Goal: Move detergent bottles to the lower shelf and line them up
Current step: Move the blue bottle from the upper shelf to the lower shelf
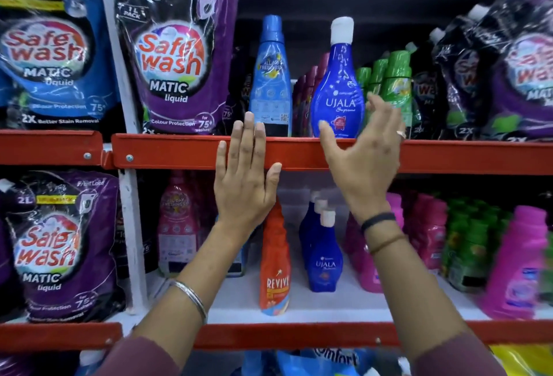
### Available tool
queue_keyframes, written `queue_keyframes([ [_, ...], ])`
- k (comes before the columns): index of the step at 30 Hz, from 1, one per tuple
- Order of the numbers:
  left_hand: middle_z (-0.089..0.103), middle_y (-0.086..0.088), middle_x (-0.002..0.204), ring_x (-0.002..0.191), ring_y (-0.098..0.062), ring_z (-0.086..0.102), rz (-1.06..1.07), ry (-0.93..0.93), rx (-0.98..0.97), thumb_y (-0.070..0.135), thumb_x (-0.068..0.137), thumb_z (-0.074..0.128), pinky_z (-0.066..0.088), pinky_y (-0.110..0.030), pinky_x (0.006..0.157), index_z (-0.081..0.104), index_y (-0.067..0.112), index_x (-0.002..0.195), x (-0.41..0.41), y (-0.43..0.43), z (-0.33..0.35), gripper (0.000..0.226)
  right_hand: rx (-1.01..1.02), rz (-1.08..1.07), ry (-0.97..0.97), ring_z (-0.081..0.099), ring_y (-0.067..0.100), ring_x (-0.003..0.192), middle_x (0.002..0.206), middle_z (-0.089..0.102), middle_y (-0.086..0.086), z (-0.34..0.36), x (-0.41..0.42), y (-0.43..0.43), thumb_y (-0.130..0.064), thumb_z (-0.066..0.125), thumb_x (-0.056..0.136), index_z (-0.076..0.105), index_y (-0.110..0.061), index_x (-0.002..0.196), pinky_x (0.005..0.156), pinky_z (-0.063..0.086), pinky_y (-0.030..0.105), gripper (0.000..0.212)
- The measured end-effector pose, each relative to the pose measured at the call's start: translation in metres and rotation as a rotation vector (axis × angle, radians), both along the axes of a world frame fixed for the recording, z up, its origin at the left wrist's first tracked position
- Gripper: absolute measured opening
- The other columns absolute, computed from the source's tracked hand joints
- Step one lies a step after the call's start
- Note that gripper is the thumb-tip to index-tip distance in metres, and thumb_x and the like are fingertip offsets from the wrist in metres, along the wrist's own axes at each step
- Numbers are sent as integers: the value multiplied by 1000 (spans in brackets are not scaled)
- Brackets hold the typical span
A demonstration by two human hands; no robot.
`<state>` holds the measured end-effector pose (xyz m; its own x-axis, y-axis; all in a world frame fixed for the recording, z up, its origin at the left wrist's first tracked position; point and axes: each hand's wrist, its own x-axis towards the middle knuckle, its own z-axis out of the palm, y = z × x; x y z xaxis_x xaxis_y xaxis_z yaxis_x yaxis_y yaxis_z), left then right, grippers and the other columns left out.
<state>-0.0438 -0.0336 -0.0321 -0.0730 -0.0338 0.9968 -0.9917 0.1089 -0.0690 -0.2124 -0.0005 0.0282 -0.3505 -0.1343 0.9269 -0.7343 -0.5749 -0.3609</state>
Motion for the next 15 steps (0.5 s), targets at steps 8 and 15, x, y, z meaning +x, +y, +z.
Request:
queue_keyframes([
  [8, 14, -7, 160, 150, -14, 1, 32, 3, -12, 45, 104, 19, 6, -37, 122, 16, 10, 153, -1, -3, 0, 60, 233, -125, 74, 51, 38, 110, 123, 47, 17, 36, 5, -11, -60, 71, 62, 39, -3, 125, 89, 45, 46, 90],
  [15, 15, -8, 160, 151, -16, 4, 61, -5, -37, 45, 104, 19, 6, -37, 122, 15, 11, 153, -1, -6, 0, 60, 136, -8, 13, 54, 32, 108, 124, 49, 11, 31, 3, -2, -54, 74, 62, 41, -6, 125, 82, 49, 43, 86],
])
